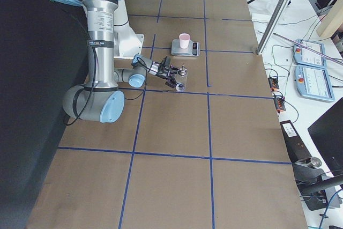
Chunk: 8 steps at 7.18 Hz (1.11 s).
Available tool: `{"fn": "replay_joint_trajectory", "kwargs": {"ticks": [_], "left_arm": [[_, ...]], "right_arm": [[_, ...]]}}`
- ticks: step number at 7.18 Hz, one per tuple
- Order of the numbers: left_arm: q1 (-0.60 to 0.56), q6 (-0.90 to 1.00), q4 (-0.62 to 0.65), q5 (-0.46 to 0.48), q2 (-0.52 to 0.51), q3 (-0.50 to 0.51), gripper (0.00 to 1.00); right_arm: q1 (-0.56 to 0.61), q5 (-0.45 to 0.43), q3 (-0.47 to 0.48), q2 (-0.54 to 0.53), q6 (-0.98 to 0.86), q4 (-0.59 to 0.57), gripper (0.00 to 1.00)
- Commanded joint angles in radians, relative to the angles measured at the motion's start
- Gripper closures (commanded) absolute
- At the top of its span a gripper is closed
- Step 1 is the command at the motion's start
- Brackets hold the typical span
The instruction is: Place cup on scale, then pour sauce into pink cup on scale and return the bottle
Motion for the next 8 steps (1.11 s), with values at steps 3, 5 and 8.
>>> {"fn": "replay_joint_trajectory", "kwargs": {"ticks": [3,5,8], "left_arm": [[0.000,0.000,0.002,0.000,0.001,-0.001,0.10],[0.000,0.002,0.002,0.000,0.001,0.002,0.10],[0.001,0.027,-0.004,0.006,0.028,0.021,0.10]], "right_arm": [[-0.087,-0.013,0.024,-0.044,0.046,0.004,0.00],[-0.146,-0.018,0.120,-0.154,0.049,0.004,0.00],[-0.229,-0.004,0.171,-0.303,0.090,0.088,0.00]]}}
